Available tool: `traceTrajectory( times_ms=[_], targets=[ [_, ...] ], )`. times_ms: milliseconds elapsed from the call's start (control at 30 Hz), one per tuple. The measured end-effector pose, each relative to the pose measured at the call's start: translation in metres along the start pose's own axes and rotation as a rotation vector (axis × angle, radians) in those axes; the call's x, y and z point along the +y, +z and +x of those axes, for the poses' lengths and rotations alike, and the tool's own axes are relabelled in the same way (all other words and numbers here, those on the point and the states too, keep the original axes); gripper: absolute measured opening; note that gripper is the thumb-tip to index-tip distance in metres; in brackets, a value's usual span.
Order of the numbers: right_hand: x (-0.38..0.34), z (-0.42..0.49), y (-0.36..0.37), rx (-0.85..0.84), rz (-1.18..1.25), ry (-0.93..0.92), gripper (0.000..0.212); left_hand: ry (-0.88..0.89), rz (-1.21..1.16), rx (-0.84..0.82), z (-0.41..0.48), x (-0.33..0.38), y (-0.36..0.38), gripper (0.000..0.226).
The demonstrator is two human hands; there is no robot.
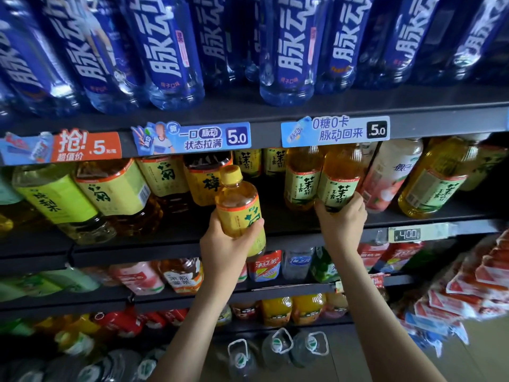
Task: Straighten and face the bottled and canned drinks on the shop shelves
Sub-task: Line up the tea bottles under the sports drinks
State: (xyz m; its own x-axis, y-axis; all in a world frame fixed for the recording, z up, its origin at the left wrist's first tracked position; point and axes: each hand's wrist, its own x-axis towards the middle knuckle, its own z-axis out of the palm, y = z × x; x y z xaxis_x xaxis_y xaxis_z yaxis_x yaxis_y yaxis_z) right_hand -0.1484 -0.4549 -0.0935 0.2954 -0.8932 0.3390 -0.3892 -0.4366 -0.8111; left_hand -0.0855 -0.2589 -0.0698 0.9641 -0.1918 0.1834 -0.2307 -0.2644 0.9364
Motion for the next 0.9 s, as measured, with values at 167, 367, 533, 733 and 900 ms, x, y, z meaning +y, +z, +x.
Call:
traceTrajectory(
  times_ms=[167,367,533,733,900],
  targets=[
    [0.001,0.003,-0.003,-0.032,-0.013,-0.012,0.06,0.016,0.001,-0.001,0.0,0.0,0.004,0.055],
    [-0.001,0.002,0.003,-0.119,0.016,-0.054,0.058,-0.012,-0.025,-0.028,0.002,0.002,0.006,0.048],
    [-0.016,-0.007,0.018,-0.227,0.031,-0.087,0.063,-0.036,-0.027,-0.046,0.004,0.003,0.005,0.047],
    [-0.034,-0.022,0.024,-0.172,-0.019,-0.019,0.06,-0.113,-0.022,-0.084,0.005,0.01,-0.004,0.049],
    [-0.036,-0.014,0.031,-0.128,-0.041,0.03,0.056,-0.139,0.011,-0.098,-0.001,-0.001,-0.011,0.052]
  ],
)
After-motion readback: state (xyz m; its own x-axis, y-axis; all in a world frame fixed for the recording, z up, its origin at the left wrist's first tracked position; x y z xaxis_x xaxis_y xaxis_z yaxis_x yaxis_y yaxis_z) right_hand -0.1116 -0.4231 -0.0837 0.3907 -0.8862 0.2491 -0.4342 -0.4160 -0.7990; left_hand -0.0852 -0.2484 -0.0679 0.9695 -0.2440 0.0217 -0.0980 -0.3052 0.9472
